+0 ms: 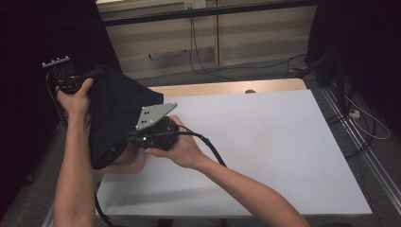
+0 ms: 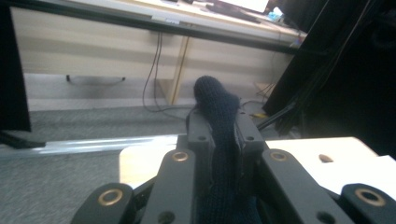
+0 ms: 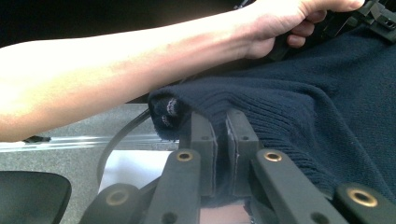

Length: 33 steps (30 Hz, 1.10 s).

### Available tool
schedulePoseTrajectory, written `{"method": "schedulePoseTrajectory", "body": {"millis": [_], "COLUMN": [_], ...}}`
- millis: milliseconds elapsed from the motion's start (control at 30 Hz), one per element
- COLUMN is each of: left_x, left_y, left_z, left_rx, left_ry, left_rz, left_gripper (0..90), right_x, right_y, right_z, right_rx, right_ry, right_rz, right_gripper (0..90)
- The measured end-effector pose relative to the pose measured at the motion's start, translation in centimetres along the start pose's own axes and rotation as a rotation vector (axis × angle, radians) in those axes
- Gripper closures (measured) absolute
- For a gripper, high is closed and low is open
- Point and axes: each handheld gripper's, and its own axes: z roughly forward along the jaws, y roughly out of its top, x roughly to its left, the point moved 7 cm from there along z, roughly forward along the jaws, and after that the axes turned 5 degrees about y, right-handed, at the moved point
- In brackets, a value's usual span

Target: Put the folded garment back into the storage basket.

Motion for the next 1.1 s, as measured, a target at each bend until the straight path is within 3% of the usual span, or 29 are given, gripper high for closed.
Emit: {"method": "schedulePoseTrajectory", "body": {"millis": [200,267,467,600,700,767,1100], "left_x": [0.7,0.9,1.3,1.9,1.9,2.0,3.5], "left_y": [-0.4,-0.3,0.4,-0.2,-0.6,-0.9,-2.2], "left_z": [0.0,-0.1,-0.6,-0.6,-0.7,-0.7,-1.1], "left_rx": [0.003,0.000,-0.004,0.022,-0.007,0.018,0.041], "left_ry": [0.014,0.014,0.034,0.063,0.035,0.046,0.077], "left_rz": [0.004,-0.021,-0.003,0.016,-0.001,0.021,0.008], "left_gripper": [80.9,80.9,80.9,80.9,80.9,80.9,80.8], "right_x": [0.4,0.5,0.4,0.4,0.6,0.9,1.7], "right_y": [-0.6,-0.6,0.5,0.1,-0.4,-0.6,-1.4], "right_z": [1.6,2.0,2.1,2.6,3.4,4.0,5.9], "right_rx": [0.000,-0.003,-0.021,-0.004,-0.004,0.000,-0.004], "right_ry": [0.025,0.032,0.028,0.028,0.038,0.047,0.062], "right_rz": [0.016,0.018,0.008,0.010,0.028,0.028,0.057], "right_gripper": [84.2,84.2,84.2,84.2,84.2,84.2,84.2]}}
